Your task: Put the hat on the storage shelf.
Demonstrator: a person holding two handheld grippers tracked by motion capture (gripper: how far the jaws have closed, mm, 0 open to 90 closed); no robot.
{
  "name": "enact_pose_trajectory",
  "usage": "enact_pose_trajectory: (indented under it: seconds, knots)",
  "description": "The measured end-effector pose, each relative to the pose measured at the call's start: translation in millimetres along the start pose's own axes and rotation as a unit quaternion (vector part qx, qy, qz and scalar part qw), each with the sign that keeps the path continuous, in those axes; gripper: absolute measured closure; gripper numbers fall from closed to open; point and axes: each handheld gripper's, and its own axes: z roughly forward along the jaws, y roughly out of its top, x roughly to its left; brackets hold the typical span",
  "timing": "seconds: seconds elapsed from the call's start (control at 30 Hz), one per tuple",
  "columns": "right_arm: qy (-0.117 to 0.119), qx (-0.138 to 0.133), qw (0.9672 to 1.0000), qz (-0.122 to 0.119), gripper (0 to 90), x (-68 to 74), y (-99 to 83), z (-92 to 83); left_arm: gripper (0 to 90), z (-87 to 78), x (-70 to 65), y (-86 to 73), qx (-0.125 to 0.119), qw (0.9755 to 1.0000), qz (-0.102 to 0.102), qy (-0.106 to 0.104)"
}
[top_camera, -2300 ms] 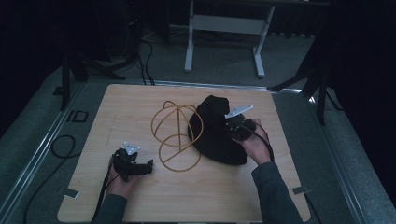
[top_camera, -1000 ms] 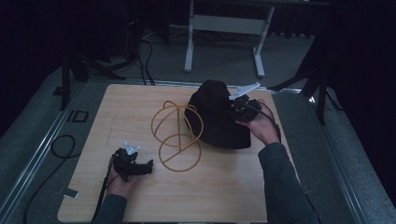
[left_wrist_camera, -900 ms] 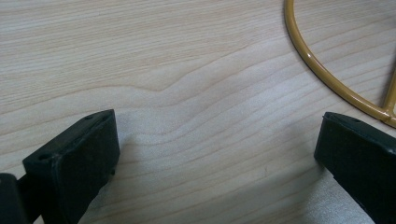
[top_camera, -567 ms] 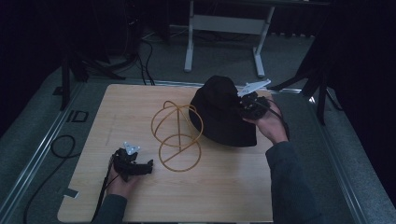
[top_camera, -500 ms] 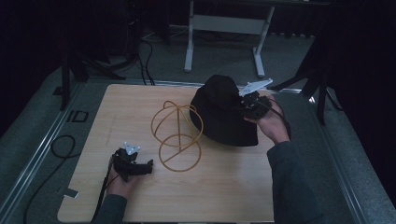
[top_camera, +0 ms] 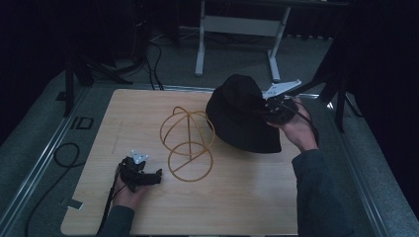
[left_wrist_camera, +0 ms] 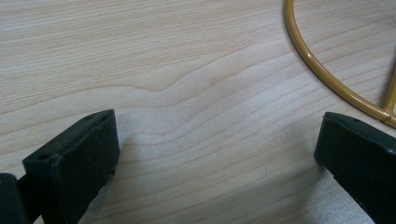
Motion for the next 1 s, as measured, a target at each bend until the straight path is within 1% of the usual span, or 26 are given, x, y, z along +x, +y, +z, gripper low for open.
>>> enact_pose_trajectory:
  seconds: [0.17, 0.37, 0.63, 0.73, 0.87, 1.0]
  knots:
    - [0.0, -0.012, 0.9999, 0.002, 88.2, -2.4, 1.9, -9.5, 0.3, 0.0, 0.1, 0.0, 0.0, 1.0, 0.001, 0.0]
    - [0.001, -0.014, 0.9999, -0.006, 88.2, -1.4, 5.3, -16.6, 0.3, 0.0, 0.0, 0.0, 0.0, 1.0, 0.0, 0.0]
    - [0.0, -0.02, 0.9998, -0.008, 88.3, -1.6, 8.0, -24.6, 0.3, 0.0, 0.0, 0.0, 0.0, 1.0, 0.0, 0.0]
    - [0.004, -0.028, 0.9996, -0.005, 88.3, -2.6, 8.7, -27.6, 0.3, 0.0, 0.0, 0.0, 0.0, 1.0, 0.0, 0.0]
    - [0.005, -0.029, 0.9995, -0.007, 88.3, -2.9, 9.8, -30.6, 0.3, 0.0, 0.0, 0.0, 0.0, 1.0, 0.0, 0.0]
    - [0.012, -0.034, 0.9993, -0.008, 88.3, -1.8, 10.1, -32.9, 0.2, 0.0, 0.0, 0.0, 0.0, 1.0, 0.0, 0.0]
